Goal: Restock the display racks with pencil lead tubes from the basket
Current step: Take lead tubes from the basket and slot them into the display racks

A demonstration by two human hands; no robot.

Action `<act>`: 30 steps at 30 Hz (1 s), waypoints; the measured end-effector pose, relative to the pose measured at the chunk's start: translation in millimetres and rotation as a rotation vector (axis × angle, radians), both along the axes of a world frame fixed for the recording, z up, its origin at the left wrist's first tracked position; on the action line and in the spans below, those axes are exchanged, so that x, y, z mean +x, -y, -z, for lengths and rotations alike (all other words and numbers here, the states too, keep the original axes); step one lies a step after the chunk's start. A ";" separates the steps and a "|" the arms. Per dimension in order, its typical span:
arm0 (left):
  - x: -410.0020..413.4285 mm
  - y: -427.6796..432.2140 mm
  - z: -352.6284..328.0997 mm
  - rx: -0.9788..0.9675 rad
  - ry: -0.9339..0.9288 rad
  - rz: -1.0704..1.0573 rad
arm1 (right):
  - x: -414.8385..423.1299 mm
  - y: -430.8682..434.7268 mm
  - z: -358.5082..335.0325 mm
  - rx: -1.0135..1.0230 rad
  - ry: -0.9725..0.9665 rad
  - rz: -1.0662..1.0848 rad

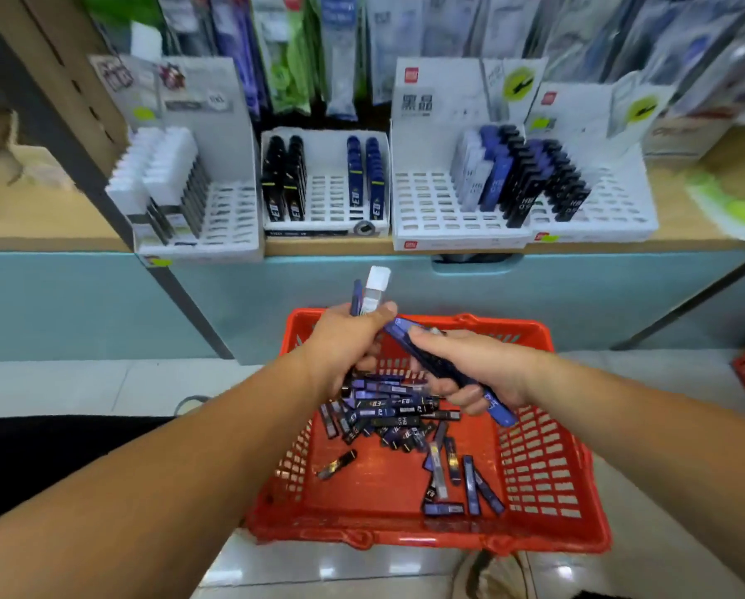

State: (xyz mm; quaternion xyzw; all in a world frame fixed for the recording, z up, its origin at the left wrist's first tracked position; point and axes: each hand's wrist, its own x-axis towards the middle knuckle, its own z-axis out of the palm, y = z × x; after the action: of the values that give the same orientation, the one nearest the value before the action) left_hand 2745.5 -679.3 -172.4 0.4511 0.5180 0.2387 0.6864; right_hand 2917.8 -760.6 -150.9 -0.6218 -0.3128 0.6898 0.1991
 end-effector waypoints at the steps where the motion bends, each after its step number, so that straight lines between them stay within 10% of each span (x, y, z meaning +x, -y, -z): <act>1: -3.8 -3.3 -12.9 0.031 0.021 0.013 | -0.4 -0.9 -14.1 0.017 0.021 -0.035; 6: -39.5 -23.6 -86.9 0.198 -0.022 0.063 | 2.0 0.2 -73.0 0.083 0.265 -0.159; 18: -98.9 -56.4 -153.8 0.355 -0.209 0.166 | -40.0 -51.6 -118.0 0.499 0.408 0.496; 23: -99.9 -52.3 -148.0 0.301 -0.200 0.347 | -61.6 -76.7 -130.6 0.702 0.500 0.149; 30: -114.1 -70.7 -144.4 0.293 -0.146 0.344 | -86.8 -98.1 -119.9 0.495 0.086 -0.143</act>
State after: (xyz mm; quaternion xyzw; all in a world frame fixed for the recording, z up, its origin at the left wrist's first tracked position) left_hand 2631.4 -608.6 -28.1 0.6437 0.4416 0.1577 0.6048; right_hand 2831.0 -662.6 -31.1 -0.5592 -0.5236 0.5774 0.2824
